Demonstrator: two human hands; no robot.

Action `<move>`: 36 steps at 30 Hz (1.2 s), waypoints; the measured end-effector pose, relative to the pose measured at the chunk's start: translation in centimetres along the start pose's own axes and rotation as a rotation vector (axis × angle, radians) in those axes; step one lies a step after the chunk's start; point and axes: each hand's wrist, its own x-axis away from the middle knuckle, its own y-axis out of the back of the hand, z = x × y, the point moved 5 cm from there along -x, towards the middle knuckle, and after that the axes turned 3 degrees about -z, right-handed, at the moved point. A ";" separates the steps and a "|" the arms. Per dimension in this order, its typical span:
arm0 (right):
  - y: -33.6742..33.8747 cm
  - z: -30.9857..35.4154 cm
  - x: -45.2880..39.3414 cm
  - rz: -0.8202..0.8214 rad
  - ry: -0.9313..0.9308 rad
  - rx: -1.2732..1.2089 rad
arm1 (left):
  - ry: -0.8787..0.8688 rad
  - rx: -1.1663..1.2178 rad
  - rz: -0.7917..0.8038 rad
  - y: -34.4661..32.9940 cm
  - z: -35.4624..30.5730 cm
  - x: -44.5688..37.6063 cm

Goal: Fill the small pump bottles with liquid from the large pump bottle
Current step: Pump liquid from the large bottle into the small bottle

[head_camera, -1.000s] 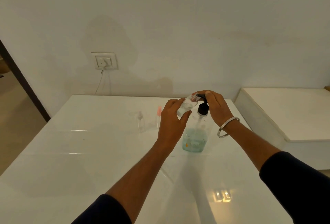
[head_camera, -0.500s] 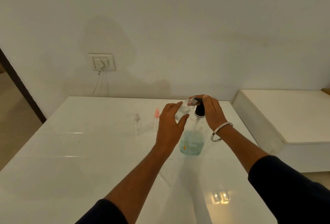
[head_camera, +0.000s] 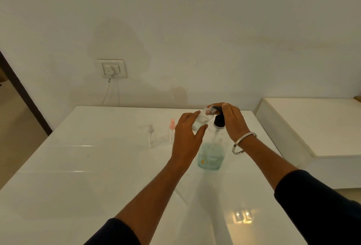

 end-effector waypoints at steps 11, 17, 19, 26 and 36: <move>0.3 0.5 0.4 -0.024 0.021 -0.016 | -0.010 0.005 -0.002 0.1 -0.2 0.2; 0.1 0.7 0.0 0.020 0.034 0.007 | -0.012 -0.003 -0.011 0.3 -0.4 -0.1; 0.0 0.5 0.1 0.009 0.030 0.001 | -0.017 -0.011 -0.008 0.2 -0.2 0.0; -0.1 0.2 0.3 -0.056 0.031 -0.031 | -0.001 -0.029 -0.001 -0.2 0.3 0.0; 0.4 1.0 0.2 0.005 0.053 0.043 | -0.044 -0.023 -0.002 0.5 -0.6 -0.2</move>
